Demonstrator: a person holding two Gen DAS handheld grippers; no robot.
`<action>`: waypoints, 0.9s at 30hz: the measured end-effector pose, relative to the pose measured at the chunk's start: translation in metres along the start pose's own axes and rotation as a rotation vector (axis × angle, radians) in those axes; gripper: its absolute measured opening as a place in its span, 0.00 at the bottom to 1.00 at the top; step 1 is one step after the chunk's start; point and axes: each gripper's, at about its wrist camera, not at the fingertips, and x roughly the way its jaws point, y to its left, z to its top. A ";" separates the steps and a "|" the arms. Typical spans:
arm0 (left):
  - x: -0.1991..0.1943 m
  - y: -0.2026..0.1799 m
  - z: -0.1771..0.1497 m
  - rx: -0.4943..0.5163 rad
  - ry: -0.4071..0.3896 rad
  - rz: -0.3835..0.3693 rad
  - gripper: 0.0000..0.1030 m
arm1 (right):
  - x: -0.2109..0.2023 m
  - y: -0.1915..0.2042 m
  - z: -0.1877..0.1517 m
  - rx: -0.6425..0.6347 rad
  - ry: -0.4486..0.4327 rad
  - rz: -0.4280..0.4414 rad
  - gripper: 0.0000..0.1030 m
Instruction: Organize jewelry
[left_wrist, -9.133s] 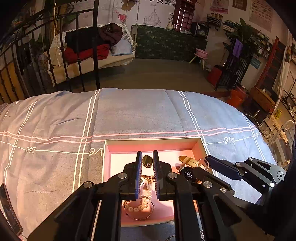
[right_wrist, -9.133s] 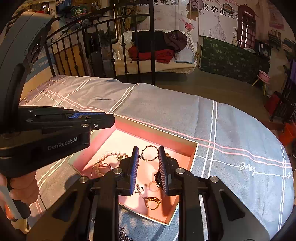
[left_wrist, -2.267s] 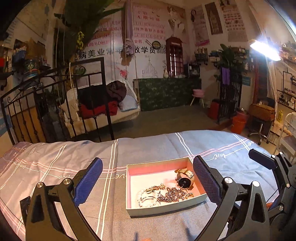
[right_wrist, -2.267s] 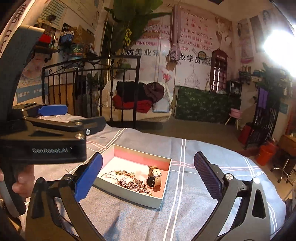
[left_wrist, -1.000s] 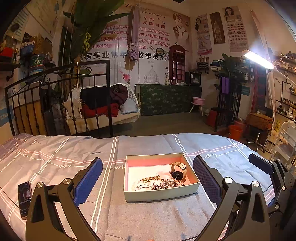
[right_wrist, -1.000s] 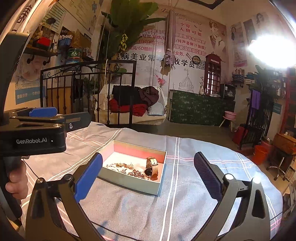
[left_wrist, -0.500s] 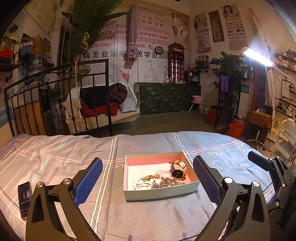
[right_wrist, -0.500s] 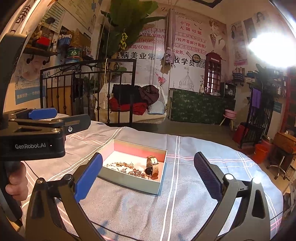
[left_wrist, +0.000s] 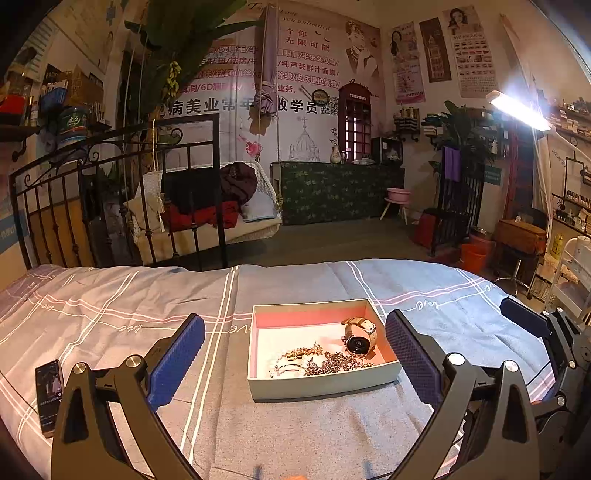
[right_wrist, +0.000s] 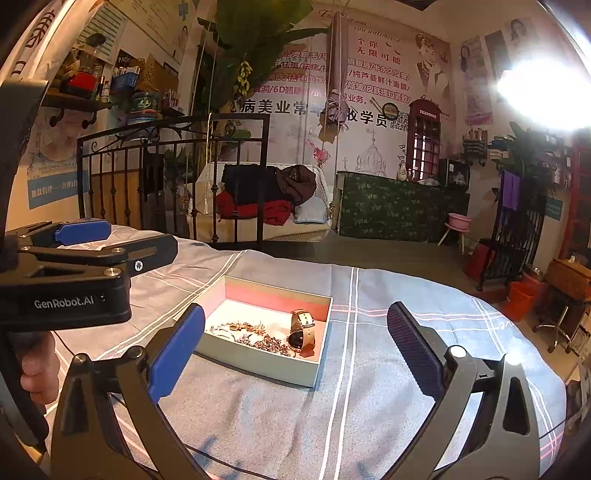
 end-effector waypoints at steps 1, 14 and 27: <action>0.001 -0.001 0.001 -0.001 0.002 -0.002 0.94 | 0.000 0.000 -0.001 0.000 0.000 0.000 0.95; 0.003 -0.008 0.000 0.040 0.000 -0.017 0.94 | 0.003 0.002 -0.002 -0.006 0.009 0.008 0.95; 0.006 -0.009 0.000 0.035 0.025 -0.029 0.94 | 0.005 0.005 -0.003 -0.017 0.016 0.013 0.95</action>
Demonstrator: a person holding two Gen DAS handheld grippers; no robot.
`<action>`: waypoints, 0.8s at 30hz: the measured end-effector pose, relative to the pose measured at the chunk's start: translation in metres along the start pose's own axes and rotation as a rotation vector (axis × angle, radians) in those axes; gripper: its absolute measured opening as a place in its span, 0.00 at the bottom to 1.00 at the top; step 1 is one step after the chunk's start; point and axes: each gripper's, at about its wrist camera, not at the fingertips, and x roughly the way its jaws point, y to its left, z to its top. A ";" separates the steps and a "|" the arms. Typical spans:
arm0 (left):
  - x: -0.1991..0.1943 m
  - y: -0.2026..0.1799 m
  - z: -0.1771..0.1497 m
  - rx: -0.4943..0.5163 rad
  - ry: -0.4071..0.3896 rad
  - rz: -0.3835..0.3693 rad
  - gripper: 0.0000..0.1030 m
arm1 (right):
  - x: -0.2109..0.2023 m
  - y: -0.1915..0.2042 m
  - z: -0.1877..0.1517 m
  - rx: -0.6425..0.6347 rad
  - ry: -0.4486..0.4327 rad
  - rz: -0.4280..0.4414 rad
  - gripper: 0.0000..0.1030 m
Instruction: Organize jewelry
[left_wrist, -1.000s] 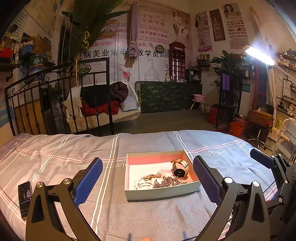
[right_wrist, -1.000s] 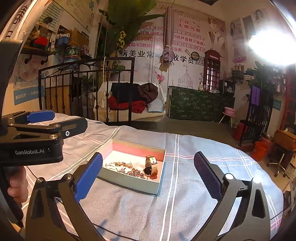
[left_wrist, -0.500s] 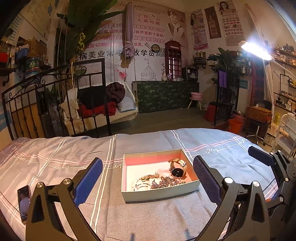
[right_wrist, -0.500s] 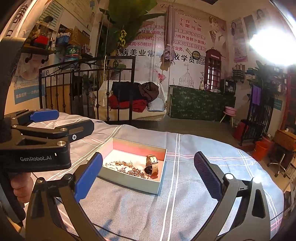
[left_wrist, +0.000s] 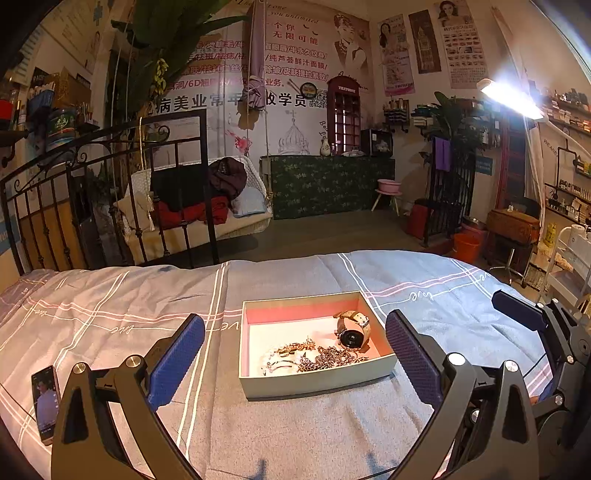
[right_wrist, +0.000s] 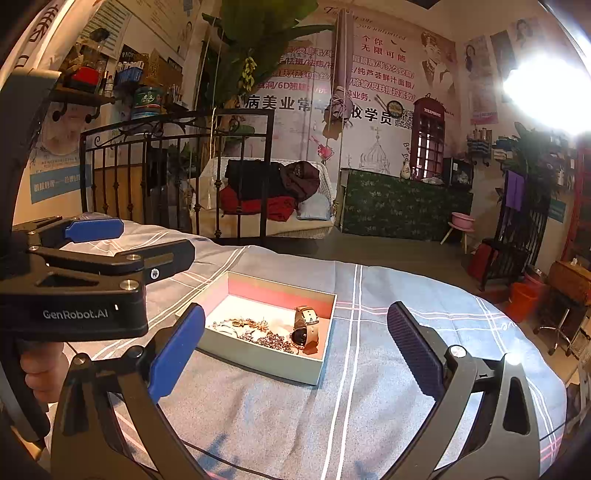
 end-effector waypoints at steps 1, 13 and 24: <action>0.000 -0.001 0.000 0.004 0.002 -0.003 0.94 | 0.000 0.000 0.000 -0.001 0.000 0.000 0.95; 0.002 -0.001 0.001 -0.020 0.026 -0.015 0.94 | 0.000 -0.001 -0.002 0.000 0.005 -0.003 0.95; 0.001 -0.006 0.002 0.012 0.017 -0.010 0.94 | 0.001 -0.001 -0.002 0.001 0.015 0.002 0.95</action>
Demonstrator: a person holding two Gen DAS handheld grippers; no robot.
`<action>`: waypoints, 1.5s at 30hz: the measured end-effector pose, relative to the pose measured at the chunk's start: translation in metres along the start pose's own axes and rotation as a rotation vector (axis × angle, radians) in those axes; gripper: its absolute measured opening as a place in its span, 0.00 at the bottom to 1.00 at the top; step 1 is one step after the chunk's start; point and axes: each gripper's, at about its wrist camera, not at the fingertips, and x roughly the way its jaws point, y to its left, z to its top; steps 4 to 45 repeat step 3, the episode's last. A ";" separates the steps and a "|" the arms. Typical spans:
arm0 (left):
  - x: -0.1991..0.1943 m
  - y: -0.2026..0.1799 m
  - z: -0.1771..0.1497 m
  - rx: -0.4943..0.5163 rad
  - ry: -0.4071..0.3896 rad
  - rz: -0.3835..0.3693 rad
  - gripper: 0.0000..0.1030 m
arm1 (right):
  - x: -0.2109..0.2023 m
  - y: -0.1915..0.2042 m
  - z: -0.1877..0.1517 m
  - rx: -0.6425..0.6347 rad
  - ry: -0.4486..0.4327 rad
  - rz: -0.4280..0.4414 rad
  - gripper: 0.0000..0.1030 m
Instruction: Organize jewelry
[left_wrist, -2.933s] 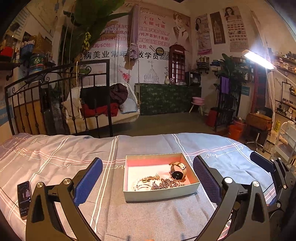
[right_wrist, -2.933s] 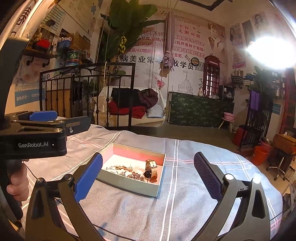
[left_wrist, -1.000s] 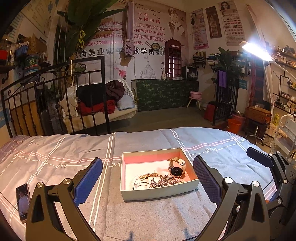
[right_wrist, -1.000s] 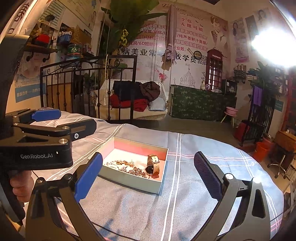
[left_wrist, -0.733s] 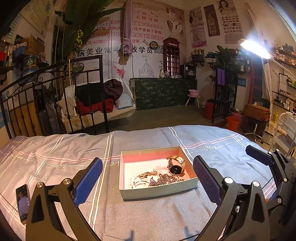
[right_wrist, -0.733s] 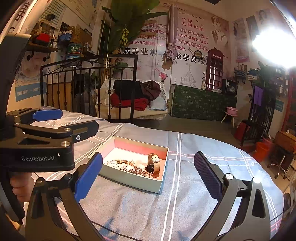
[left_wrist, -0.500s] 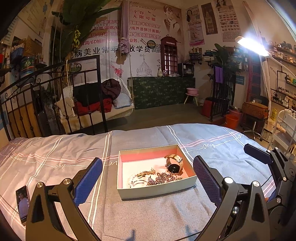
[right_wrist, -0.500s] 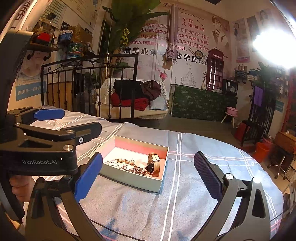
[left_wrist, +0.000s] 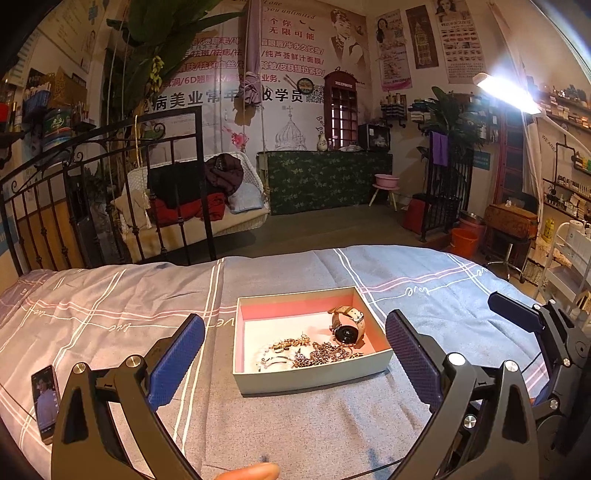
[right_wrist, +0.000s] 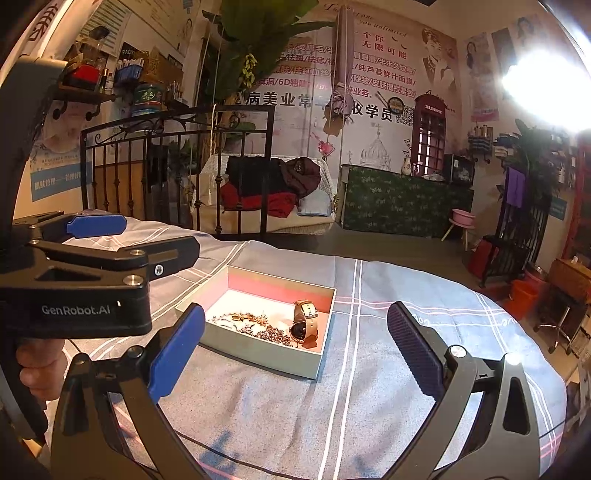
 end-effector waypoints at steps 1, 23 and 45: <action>0.001 0.000 0.000 0.002 0.003 0.003 0.94 | 0.000 0.000 0.000 -0.001 0.002 0.001 0.95; 0.002 0.002 -0.001 -0.012 0.012 0.007 0.94 | 0.000 0.001 0.000 -0.002 0.004 0.002 0.95; 0.002 0.002 -0.001 -0.012 0.012 0.007 0.94 | 0.000 0.001 0.000 -0.002 0.004 0.002 0.95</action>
